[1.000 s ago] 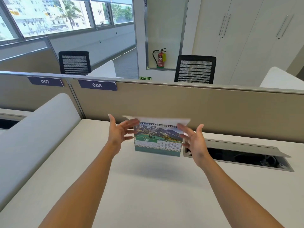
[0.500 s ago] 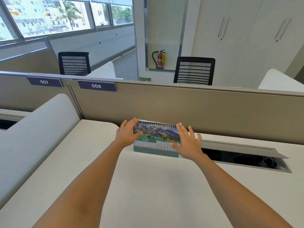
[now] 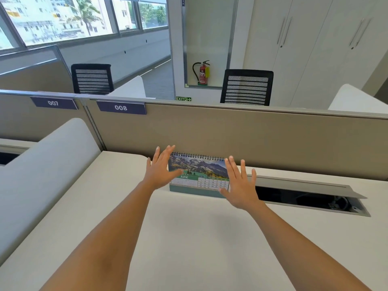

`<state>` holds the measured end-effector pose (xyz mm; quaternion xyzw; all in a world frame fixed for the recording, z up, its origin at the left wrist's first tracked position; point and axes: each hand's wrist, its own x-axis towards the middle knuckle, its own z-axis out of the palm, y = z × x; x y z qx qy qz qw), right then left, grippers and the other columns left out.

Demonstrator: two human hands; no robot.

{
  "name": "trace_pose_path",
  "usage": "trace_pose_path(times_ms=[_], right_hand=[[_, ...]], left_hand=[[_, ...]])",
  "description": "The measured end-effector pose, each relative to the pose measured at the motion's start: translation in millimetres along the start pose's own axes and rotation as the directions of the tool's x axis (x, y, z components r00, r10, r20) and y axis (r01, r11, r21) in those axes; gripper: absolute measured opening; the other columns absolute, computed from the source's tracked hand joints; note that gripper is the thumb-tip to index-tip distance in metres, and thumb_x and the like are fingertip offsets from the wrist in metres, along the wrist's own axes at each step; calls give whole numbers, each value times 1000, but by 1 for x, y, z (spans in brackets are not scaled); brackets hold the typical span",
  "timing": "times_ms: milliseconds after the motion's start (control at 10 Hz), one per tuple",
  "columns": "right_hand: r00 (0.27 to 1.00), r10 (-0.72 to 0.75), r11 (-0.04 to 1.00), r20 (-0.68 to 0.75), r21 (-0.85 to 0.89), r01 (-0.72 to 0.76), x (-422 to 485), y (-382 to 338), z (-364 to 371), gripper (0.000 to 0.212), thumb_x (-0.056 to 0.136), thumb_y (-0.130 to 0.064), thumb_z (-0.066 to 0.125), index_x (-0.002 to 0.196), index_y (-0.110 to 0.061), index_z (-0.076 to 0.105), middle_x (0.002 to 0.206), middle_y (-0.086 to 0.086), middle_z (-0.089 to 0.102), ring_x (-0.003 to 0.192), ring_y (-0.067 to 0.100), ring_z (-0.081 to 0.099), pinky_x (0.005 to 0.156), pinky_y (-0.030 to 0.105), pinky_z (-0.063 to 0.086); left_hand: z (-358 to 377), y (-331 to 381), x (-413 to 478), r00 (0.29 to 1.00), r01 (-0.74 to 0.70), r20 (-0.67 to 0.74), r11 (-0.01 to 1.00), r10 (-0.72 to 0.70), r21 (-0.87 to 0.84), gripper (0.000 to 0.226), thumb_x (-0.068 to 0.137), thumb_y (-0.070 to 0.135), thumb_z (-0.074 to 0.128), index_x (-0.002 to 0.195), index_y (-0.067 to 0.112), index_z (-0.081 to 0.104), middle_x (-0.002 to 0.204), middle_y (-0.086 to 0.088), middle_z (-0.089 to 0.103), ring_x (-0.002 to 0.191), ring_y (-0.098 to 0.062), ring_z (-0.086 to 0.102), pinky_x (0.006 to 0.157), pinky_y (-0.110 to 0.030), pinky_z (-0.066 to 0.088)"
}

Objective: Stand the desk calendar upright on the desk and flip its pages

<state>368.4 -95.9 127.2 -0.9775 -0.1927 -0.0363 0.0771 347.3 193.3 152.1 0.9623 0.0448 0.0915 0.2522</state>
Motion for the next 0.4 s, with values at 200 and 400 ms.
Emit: trace_pose_path(times_ms=[200,400], right_hand=[[999,30,999,42,22,-31,-42,8,26,94,92,-61,39,144,-29,-32,158,-8,-30,147,26,-22,116,59,-5],[996,12,996,93,91,-20,-117,5,55,90,95,-59,35,142,-28,-36,151,-13,-40,144,20,-31,116,55,-10]], left_hand=[[21,-10,-39,993,103,-45,989,-108,-103,91,84,61,57,153,35,5,165,7,6,151,-23,-6,118,-60,2],[60,-14,-110,979,203,8,966,-204,-163,89,86,54,60,154,28,9,165,6,9,152,-23,-1,120,-56,3]])
